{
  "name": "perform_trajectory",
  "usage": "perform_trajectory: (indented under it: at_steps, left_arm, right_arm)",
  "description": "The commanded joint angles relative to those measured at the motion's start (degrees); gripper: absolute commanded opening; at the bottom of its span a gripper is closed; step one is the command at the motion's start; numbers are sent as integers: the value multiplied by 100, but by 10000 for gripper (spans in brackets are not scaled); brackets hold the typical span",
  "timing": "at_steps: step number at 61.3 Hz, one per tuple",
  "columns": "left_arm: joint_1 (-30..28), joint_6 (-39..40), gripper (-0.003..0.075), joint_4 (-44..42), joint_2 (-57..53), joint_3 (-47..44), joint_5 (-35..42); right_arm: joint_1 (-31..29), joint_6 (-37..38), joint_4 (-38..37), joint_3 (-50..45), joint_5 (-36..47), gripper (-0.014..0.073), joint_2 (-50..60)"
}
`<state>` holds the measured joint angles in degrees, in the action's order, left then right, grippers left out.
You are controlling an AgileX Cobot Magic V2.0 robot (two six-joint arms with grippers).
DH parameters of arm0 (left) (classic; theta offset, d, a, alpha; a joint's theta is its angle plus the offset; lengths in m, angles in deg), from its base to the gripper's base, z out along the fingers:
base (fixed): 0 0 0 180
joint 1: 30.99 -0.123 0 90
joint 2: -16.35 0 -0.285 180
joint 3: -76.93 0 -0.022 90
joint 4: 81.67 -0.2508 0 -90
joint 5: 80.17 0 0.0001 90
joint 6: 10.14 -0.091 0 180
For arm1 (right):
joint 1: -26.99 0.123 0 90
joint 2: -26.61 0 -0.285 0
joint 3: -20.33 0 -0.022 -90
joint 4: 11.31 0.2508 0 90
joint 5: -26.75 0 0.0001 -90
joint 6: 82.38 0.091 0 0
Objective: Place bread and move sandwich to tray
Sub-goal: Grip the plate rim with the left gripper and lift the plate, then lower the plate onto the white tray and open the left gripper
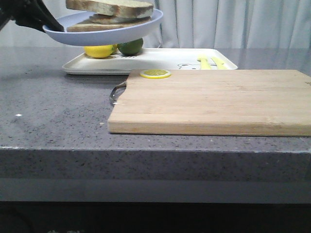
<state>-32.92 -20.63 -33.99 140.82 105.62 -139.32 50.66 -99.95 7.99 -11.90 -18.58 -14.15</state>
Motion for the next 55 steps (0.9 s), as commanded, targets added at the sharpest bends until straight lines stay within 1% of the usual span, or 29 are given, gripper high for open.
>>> perform_trajectory:
  at_steps: [1, 11, 18, 22, 33, 40, 46, 52, 55]
  left_arm:
    - [48, 583, -20, 333, 36, 730, -161]
    - [72, 1048, -20, 287, 707, 1619, -556]
    - [111, 1475, -20, -23, 1089, 2175, -671]
    - [136, 1503, -20, -207, 1227, 2425, -763]
    - [196, 1513, -20, -534, 1324, 2646, -785]
    - [209, 1513, -11, -557, 1324, 2646, -715]
    - [209, 1513, 58, -513, 1324, 2646, -714]
    - [209, 1513, 186, -444, 1324, 2656, -714]
    - [199, 1513, 235, -444, 1324, 2680, -714]
  right_arm:
    - [-21, -15, 72, 131, 374, 395, -1]
    - [-21, -15, 72, 131, 374, 395, -1]
    - [-21, -15, 72, 131, 374, 395, -1]
    - [-21, -15, 72, 131, 374, 395, -1]
    - [-21, -15, 72, 131, 374, 395, -1]
    - [-21, -15, 72, 131, 374, 395, -1]
    - [-21, -15, 72, 131, 374, 395, -1]
    - [-21, -15, 72, 131, 374, 395, -1]
    - [-21, -15, 72, 131, 374, 395, -1]
